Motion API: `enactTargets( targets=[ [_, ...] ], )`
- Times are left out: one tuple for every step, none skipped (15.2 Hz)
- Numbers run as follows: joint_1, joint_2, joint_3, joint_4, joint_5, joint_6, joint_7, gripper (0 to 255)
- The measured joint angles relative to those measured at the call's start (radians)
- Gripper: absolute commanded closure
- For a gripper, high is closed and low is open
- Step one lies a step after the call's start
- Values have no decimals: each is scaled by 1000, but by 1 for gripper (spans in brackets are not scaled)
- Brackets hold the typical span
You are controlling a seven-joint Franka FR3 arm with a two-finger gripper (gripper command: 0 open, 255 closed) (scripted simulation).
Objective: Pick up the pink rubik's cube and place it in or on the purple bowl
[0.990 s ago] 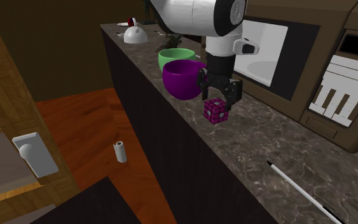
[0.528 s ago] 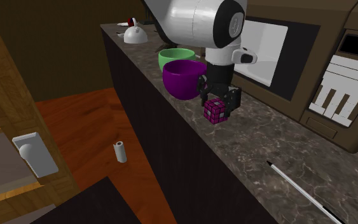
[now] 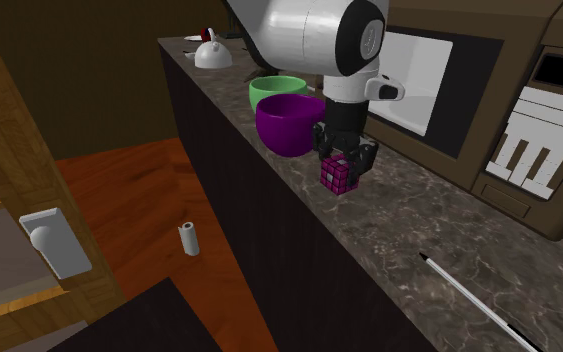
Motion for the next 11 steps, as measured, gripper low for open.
enactTargets(
  targets=[
    [0, 0, 0, 0, 0, 0, 0, 255],
    [0, 0, 0, 0, 0, 0, 0, 255],
    [0, 0, 0, 0, 0, 0, 0, 255],
    [0, 0, 0, 0, 0, 0, 0, 255],
    [0, 0, 0, -1, 0, 0, 0, 255],
    [0, 0, 0, 0, 0, 0, 0, 255],
    [0, -4, 1, 1, 1, -6, -1, 255],
    [0, -11, 1, 0, 2, -11, -1, 255],
    [0, -16, 2, 6, 4, -23, -2, 255],
    [-1, -22, 2, 11, 5, -33, -5, 255],
    [-1, -31, 3, 14, 7, -45, -5, 255]
  ],
)
